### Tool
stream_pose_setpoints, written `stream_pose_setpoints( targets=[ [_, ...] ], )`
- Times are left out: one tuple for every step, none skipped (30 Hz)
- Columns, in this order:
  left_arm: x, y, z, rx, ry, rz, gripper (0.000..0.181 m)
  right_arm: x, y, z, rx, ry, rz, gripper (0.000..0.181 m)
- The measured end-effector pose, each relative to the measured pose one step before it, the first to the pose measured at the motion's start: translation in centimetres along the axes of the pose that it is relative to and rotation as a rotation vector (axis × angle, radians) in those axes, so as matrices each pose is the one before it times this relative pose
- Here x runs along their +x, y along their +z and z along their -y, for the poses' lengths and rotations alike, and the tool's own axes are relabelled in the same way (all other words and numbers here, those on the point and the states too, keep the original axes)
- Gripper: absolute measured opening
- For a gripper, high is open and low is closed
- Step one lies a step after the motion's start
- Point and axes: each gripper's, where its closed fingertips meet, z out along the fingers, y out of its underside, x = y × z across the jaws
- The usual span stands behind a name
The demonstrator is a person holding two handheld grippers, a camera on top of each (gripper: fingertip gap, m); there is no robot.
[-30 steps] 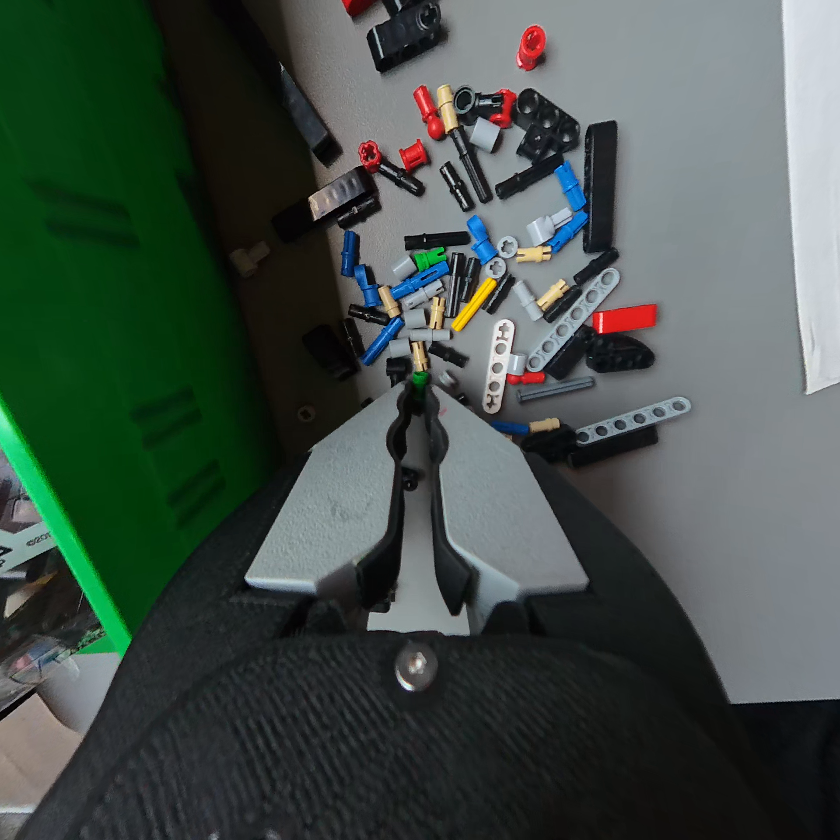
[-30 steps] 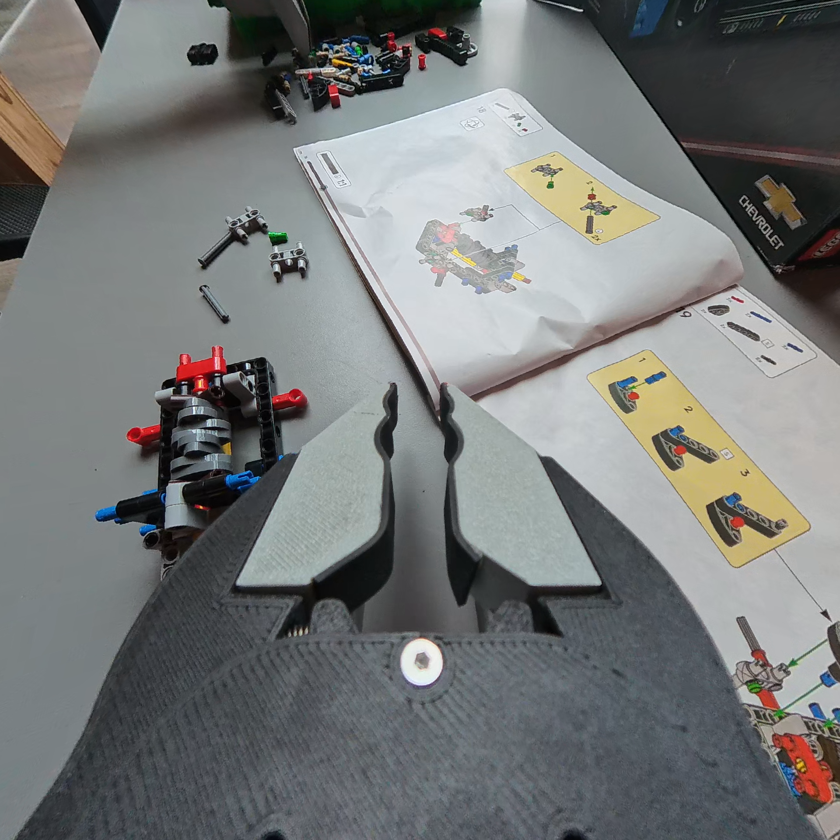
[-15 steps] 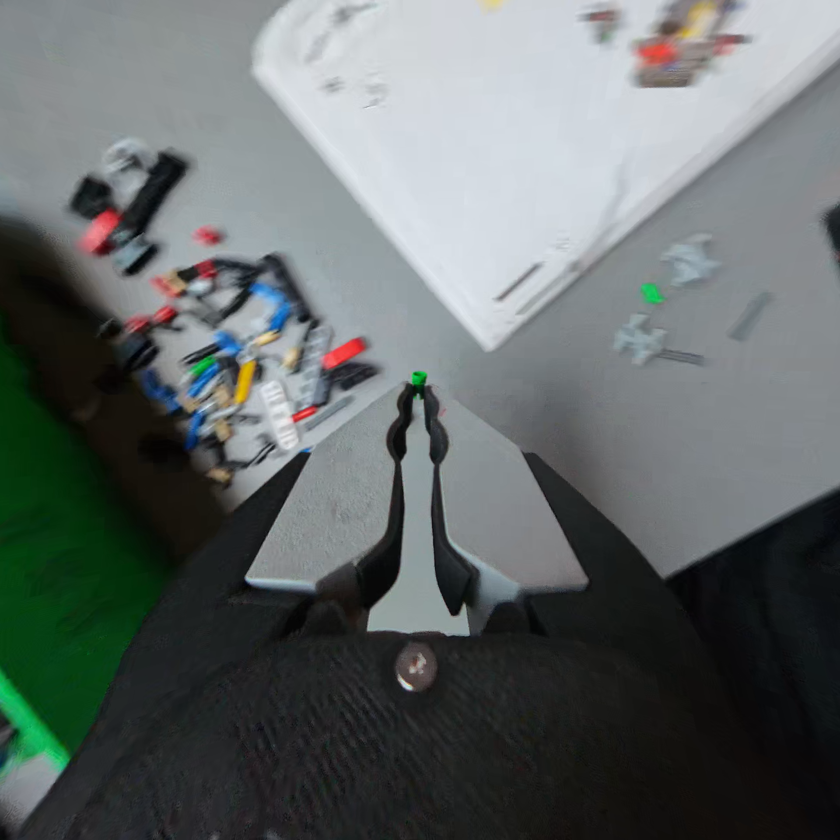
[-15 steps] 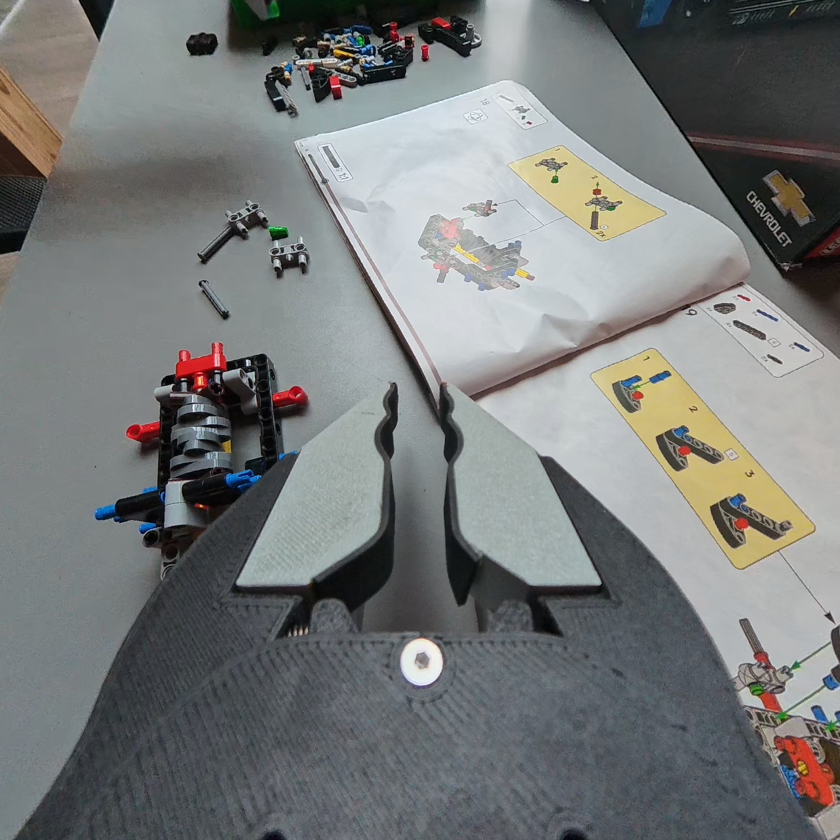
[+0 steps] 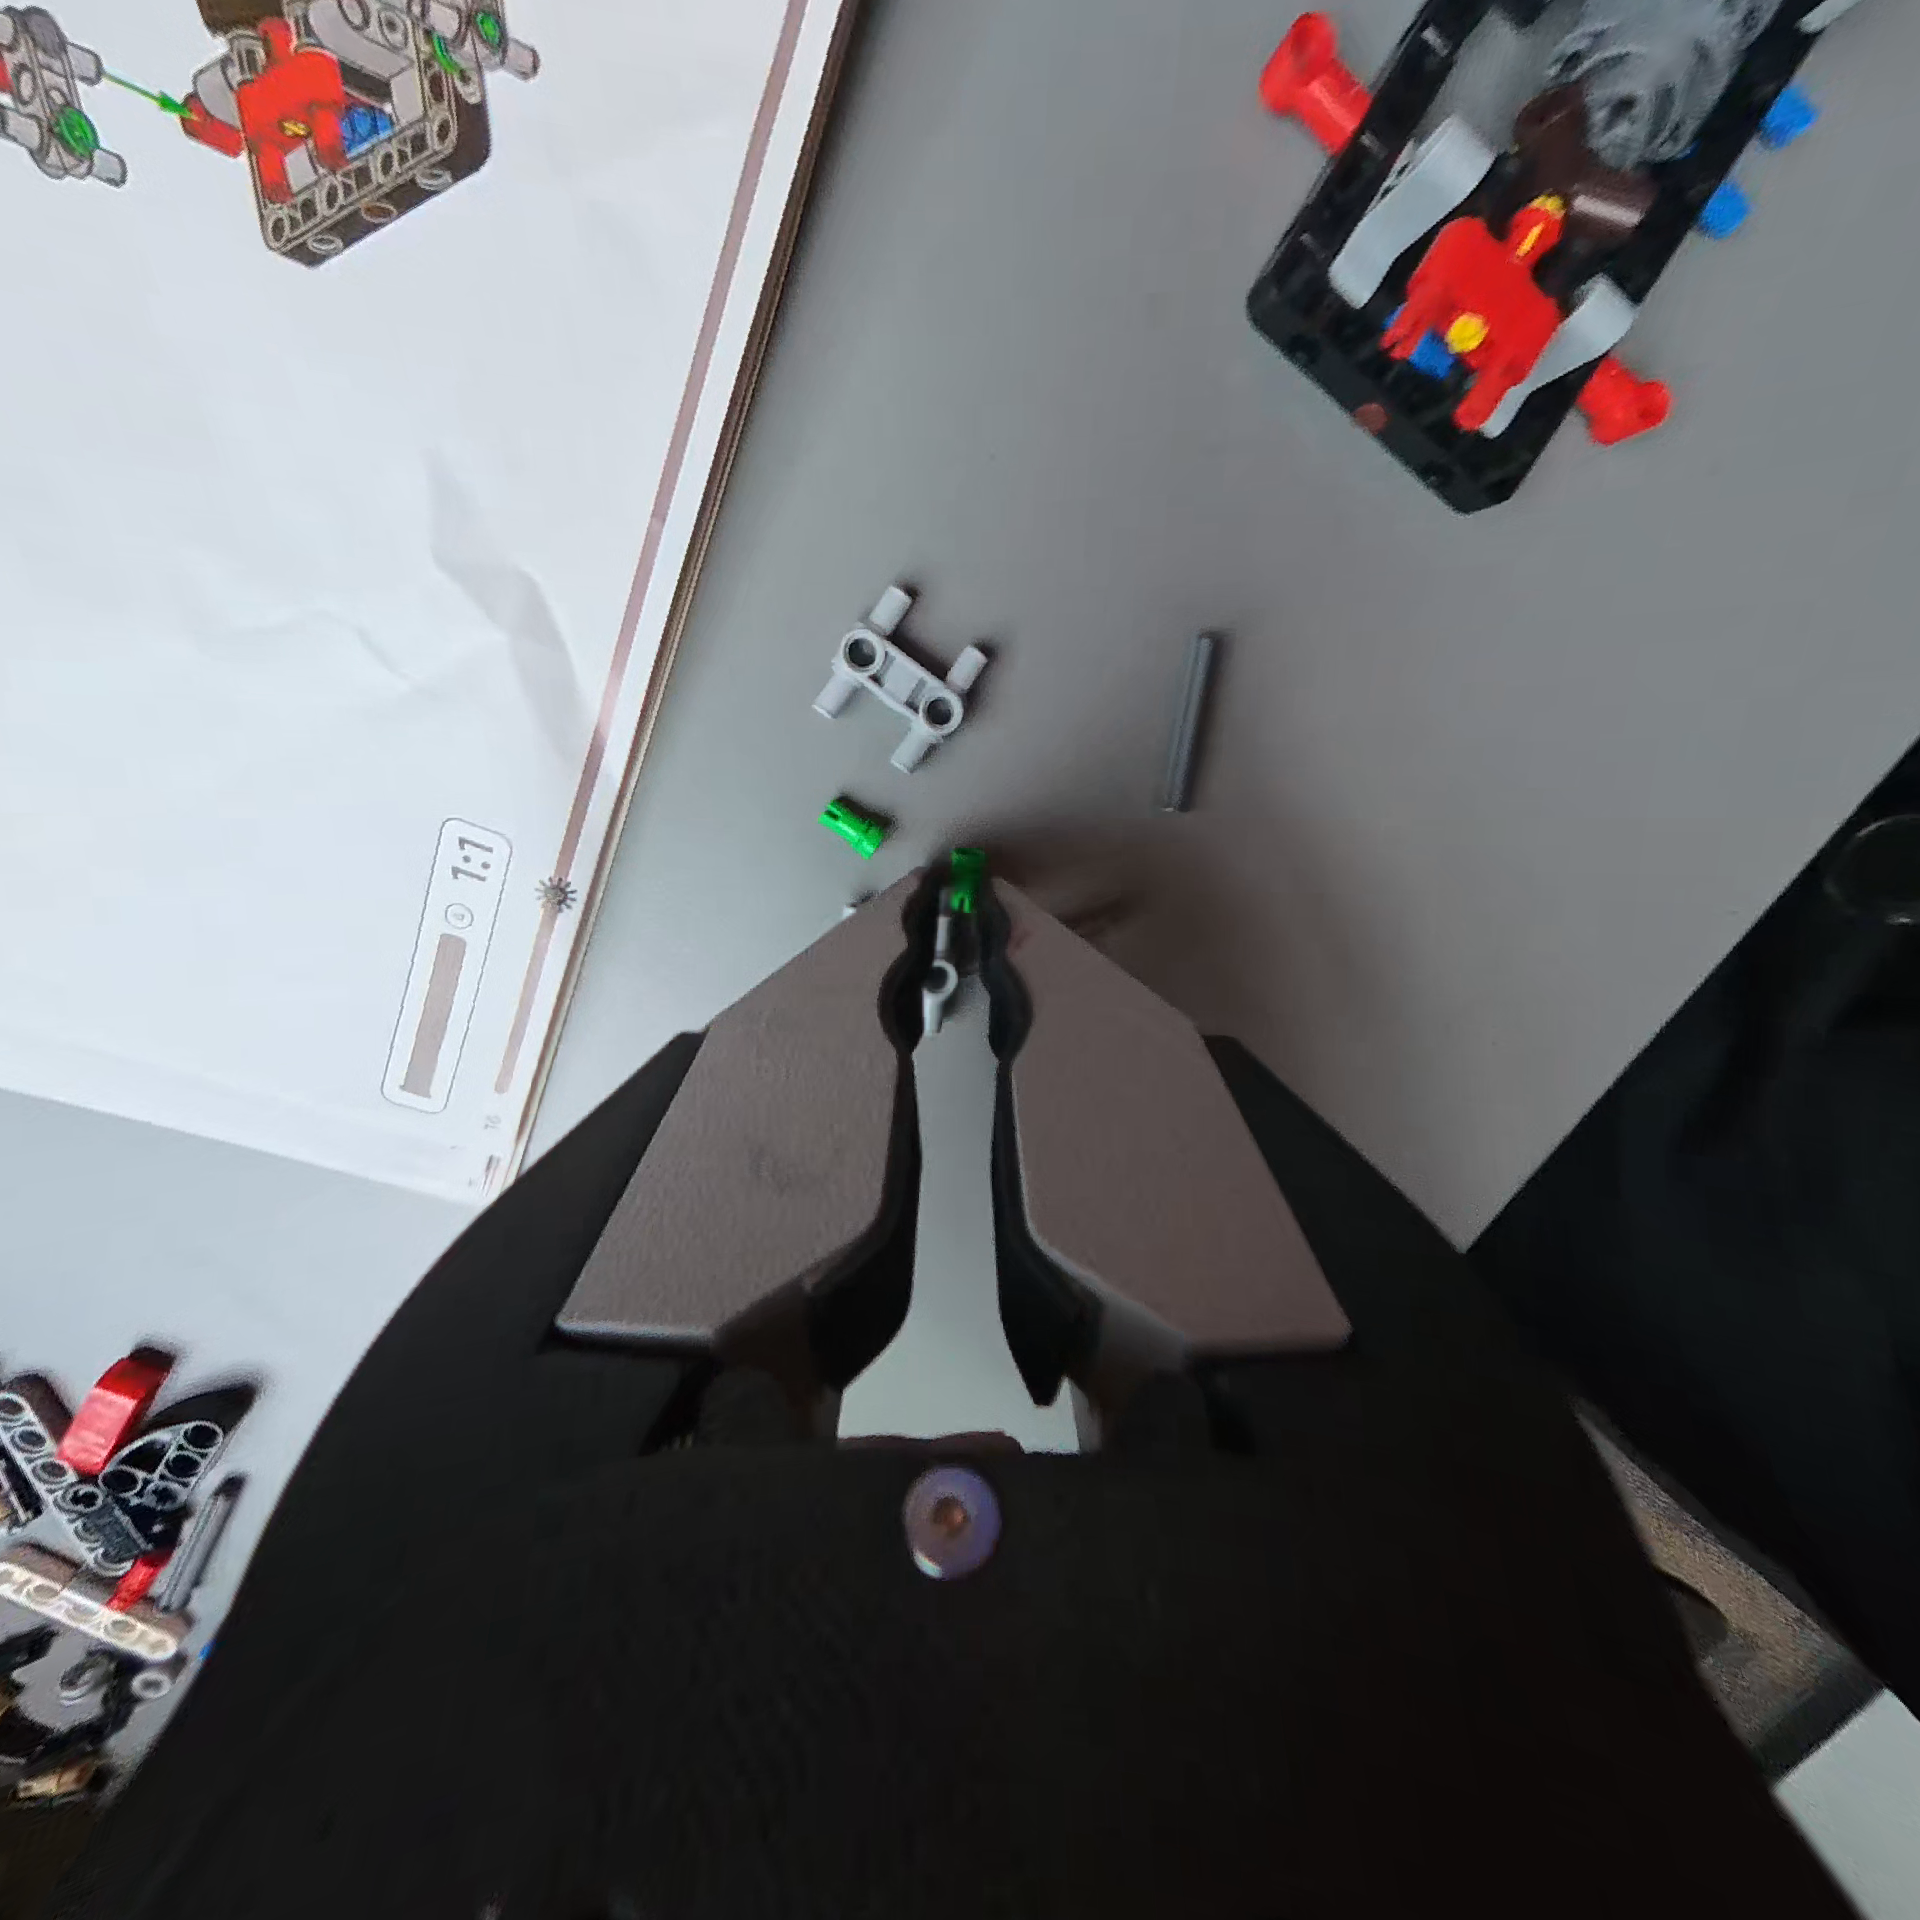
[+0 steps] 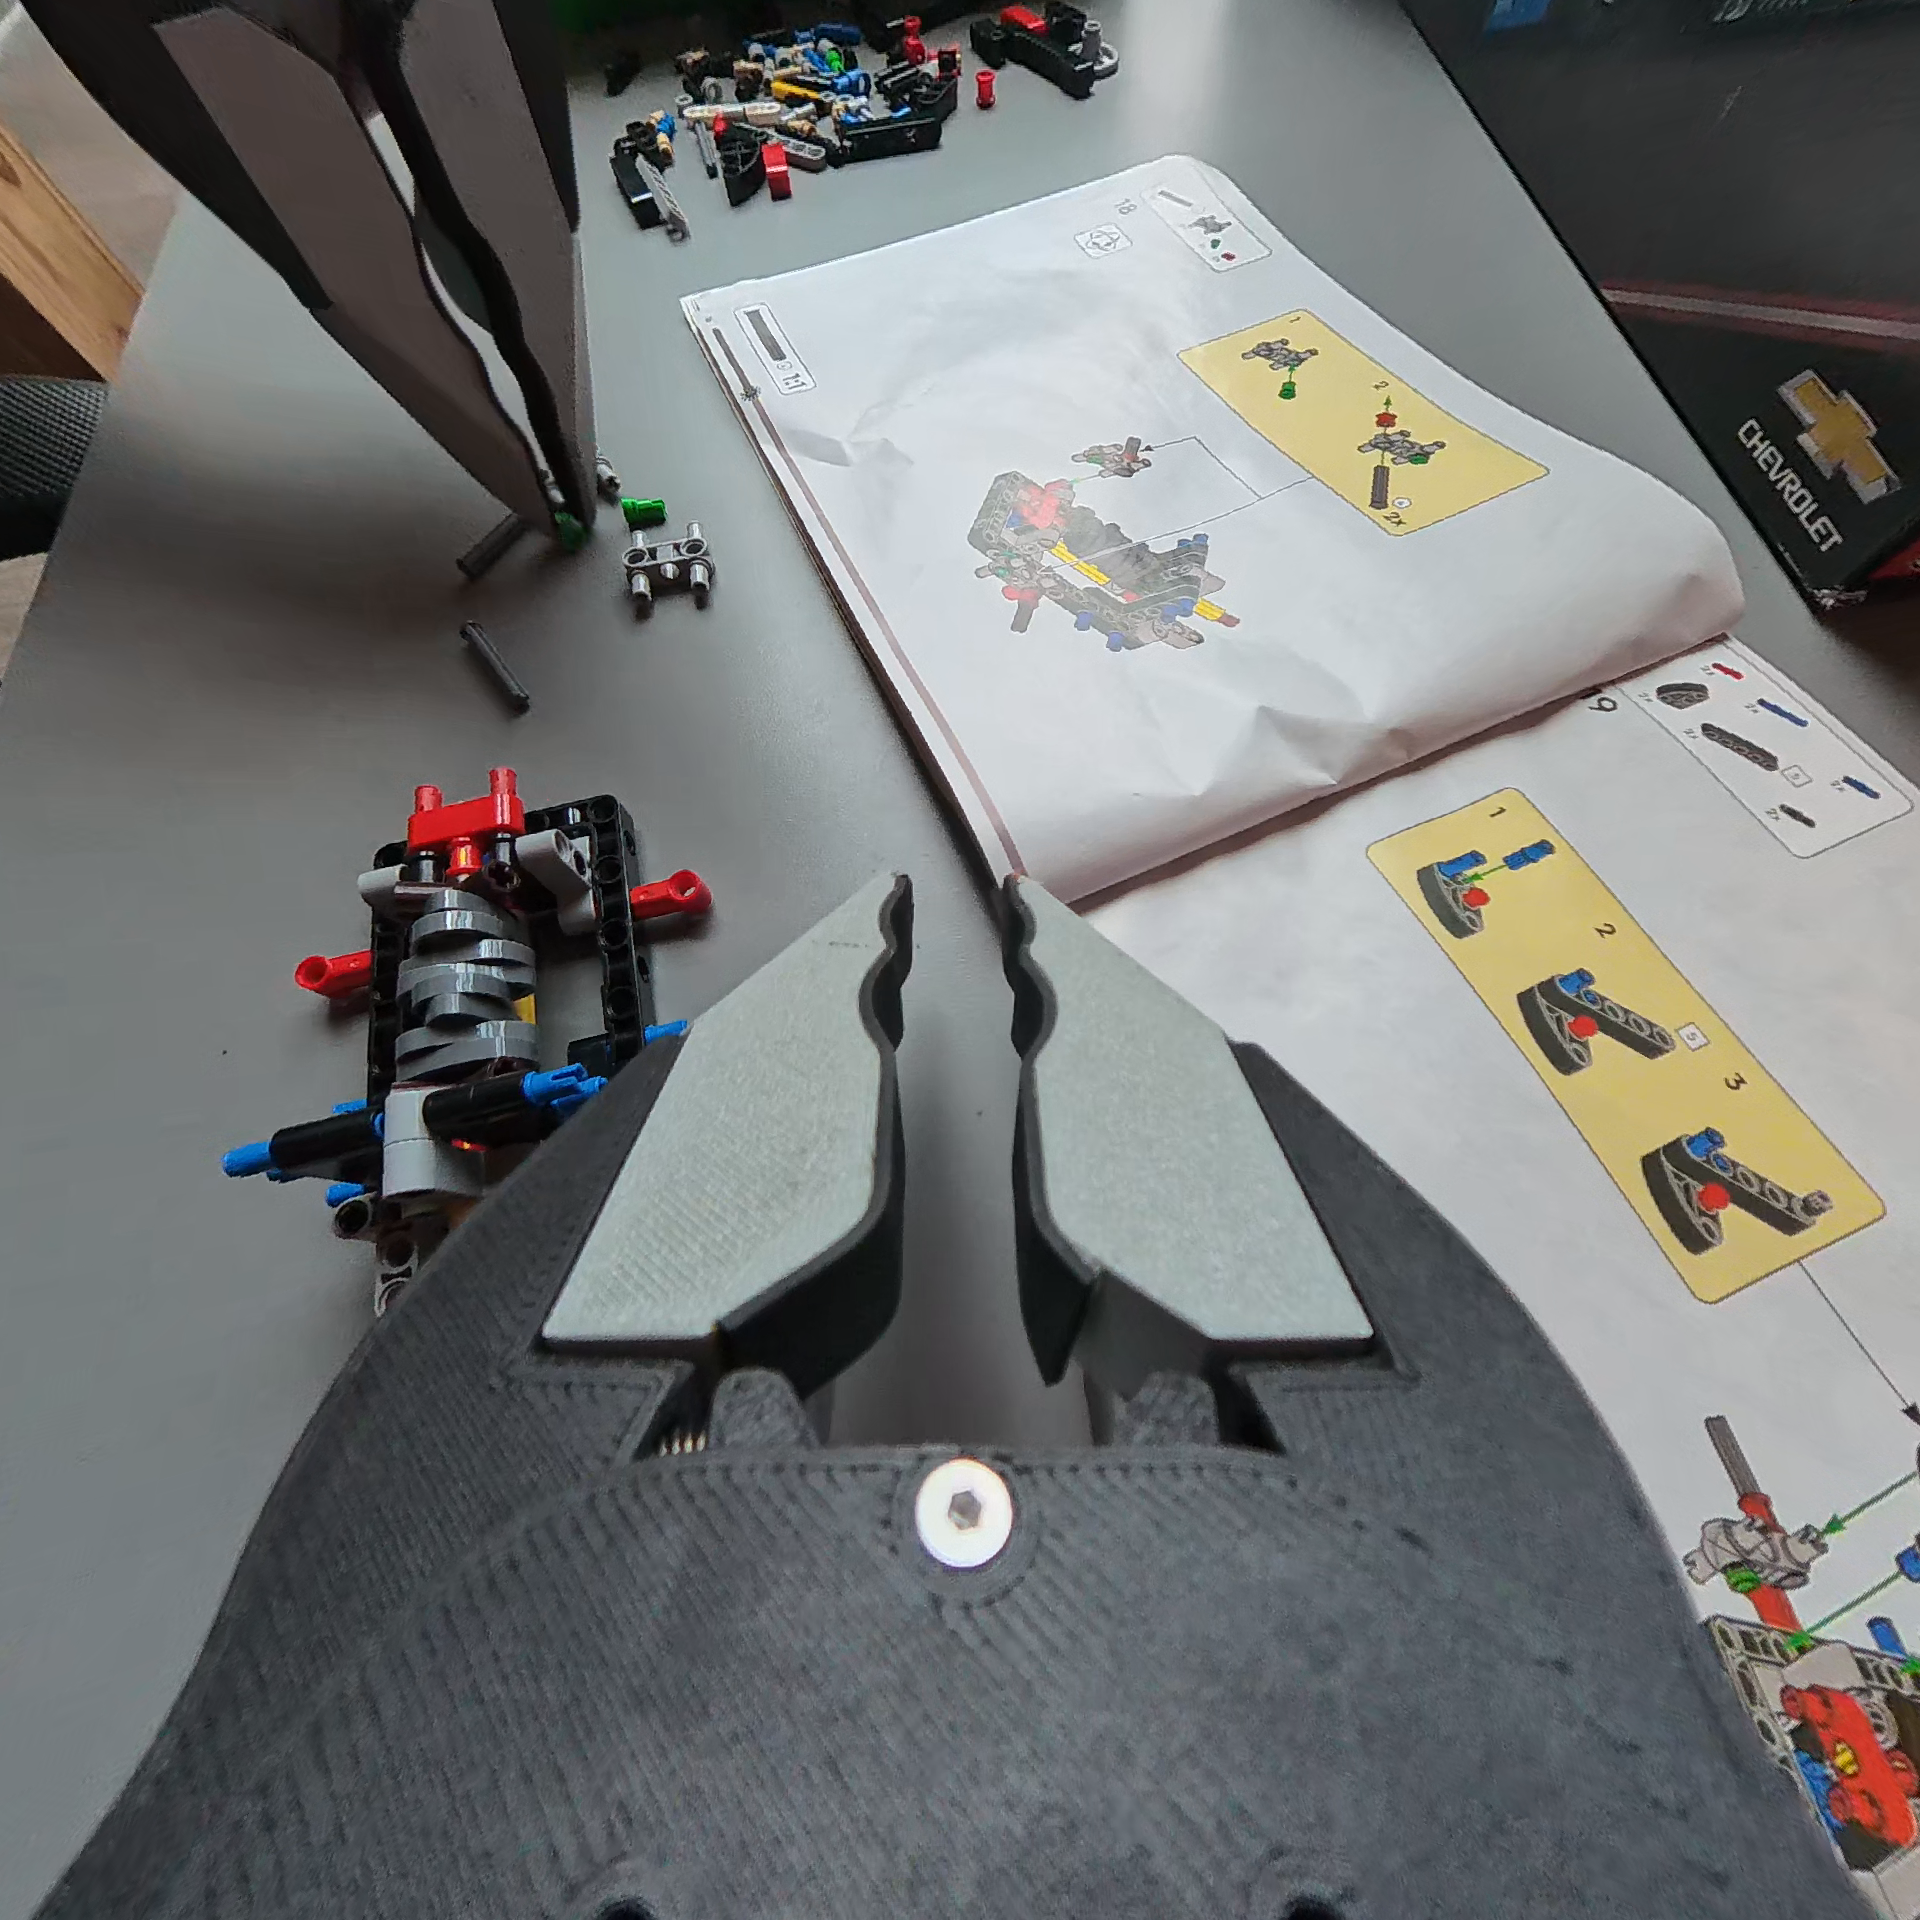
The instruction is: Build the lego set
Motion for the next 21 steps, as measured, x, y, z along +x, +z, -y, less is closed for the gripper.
stream_pose_setpoints(
  targets=[
    [0.029, -0.046, 0.102, 0.0069, -0.0008, -0.0024, 0.006, -0.025, 0.024, -0.022, -0.0025, -0.0017, 0.0007, 0.013],
    [0.087, -0.112, -0.100, -0.0035, -0.0043, -0.0081, 0.016, -0.024, 0.014, -0.020, -0.0015, -0.0027, -0.0009, 0.013],
    [0.044, -0.182, -0.054, 0.0030, -0.0031, -0.0044, 0.021, -0.001, 0.009, -0.007, -0.0010, -0.0031, -0.0018, 0.013],
    [-0.110, -0.240, 0.055, 0.0131, -0.0025, 0.0058, 0.020, -0.016, 0.022, -0.015, -0.0015, -0.0025, -0.0013, 0.013],
    [-0.145, -0.289, 0.090, 0.0157, -0.0042, 0.0089, 0.020, -0.005, 0.020, -0.033, -0.0022, -0.0015, -0.0003, 0.013],
    [-0.133, -0.338, 0.037, 0.0140, -0.0071, 0.0077, 0.020, -0.015, 0.017, -0.025, -0.0026, -0.0006, 0.0008, 0.013],
    [-0.116, -0.440, -0.009, 0.0153, -0.0089, 0.0071, 0.020, -0.010, 0.023, -0.028, -0.0020, 0.0001, 0.0008, 0.013],
    [-0.081, -0.567, 0.022, 0.0218, -0.0081, 0.0064, 0.020, 0.001, 0.003, -0.003, -0.0006, 0.0001, 0.0001, 0.013],
    [-0.118, -0.686, 0.002, 0.0278, -0.0088, 0.0092, 0.019, -0.001, -0.014, 0.012, 0.0010, 0.0001, -0.0005, 0.013],
    [-0.294, -0.797, -0.016, 0.0334, -0.0128, 0.0165, 0.019, 0.024, -0.022, 0.021, 0.0024, 0.0006, -0.0008, 0.013],
    [-0.530, -0.851, -0.048, 0.0385, -0.0216, 0.0240, 0.020, 0.017, -0.023, 0.038, 0.0030, 0.0013, -0.0007, 0.012],
    [-0.723, -0.815, -0.123, 0.0401, -0.0318, 0.0253, 0.020, 0.030, -0.029, 0.029, 0.0023, 0.0023, 0.0002, 0.012],
    [-0.929, -0.728, -0.179, 0.0424, -0.0420, 0.0296, 0.021, 0.013, -0.011, 0.003, 0.0007, 0.0030, 0.0010, 0.013],
    [-1.171, -0.594, -0.236, 0.0435, -0.0466, 0.0377, 0.023, 0.023, 0.000, 0.003, 0.0000, 0.0025, 0.0009, 0.013],
    [-1.313, -0.432, -0.324, 0.0403, -0.0454, 0.0418, 0.025, 0.013, 0.012, -0.007, -0.0004, 0.0014, 0.0002, 0.013],
    [-1.279, -0.260, -0.425, 0.0339, -0.0411, 0.0392, 0.026, 0.010, 0.012, -0.016, -0.0013, 0.0004, -0.0004, 0.013],
    [-1.229, -0.156, -0.489, 0.0246, -0.0349, 0.0394, 0.027, 0.015, 0.020, -0.016, -0.0018, 0.0001, -0.0011, 0.013],
    [-1.037, -0.087, -0.498, 0.0181, -0.0292, 0.0329, 0.029, 0.020, 0.016, -0.032, -0.0019, 0.0005, -0.0018, 0.013],
    [-0.697, -0.037, -0.482, 0.0100, -0.0218, 0.0149, 0.030, 0.040, 0.015, -0.015, -0.0015, 0.0013, -0.0021, 0.013],
    [-0.604, -0.053, -0.462, 0.0021, -0.0164, 0.0133, 0.031, 0.047, 0.008, -0.009, -0.0005, 0.0025, -0.0021, 0.013],
    [-0.808, -0.120, -0.321, 0.0048, -0.0140, 0.0273, 0.033, 0.056, -0.015, -0.001, 0.0005, 0.0035, -0.0017, 0.013]
  ],
)
